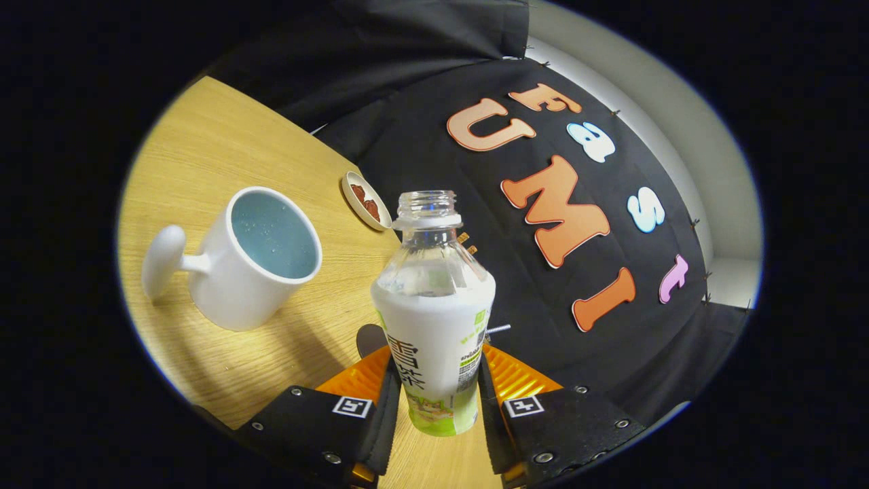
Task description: Take the bottle from table, then pour the juice into the cup, finally place the bottle on the coaster
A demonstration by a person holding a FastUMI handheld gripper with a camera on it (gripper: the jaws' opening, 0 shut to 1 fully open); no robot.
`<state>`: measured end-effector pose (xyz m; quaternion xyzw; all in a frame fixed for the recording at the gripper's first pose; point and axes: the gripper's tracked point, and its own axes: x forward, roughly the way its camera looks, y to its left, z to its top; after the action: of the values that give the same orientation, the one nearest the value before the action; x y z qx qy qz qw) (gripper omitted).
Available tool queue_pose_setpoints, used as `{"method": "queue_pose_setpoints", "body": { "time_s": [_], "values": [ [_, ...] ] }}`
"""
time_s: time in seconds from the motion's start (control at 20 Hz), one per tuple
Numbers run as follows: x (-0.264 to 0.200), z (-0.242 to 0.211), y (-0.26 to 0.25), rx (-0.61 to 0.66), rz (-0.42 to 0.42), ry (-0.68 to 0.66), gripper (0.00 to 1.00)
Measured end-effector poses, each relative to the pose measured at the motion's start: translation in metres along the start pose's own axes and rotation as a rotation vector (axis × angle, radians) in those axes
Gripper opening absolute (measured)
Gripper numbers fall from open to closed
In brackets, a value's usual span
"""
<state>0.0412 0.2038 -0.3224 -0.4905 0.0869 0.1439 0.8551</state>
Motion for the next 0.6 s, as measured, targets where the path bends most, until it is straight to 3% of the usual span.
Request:
{"method": "queue_pose_setpoints", "body": {
  "time_s": [0.6],
  "values": [
    [0.003,0.009,0.011,-0.347,0.014,-0.070,0.56]
  ]
}}
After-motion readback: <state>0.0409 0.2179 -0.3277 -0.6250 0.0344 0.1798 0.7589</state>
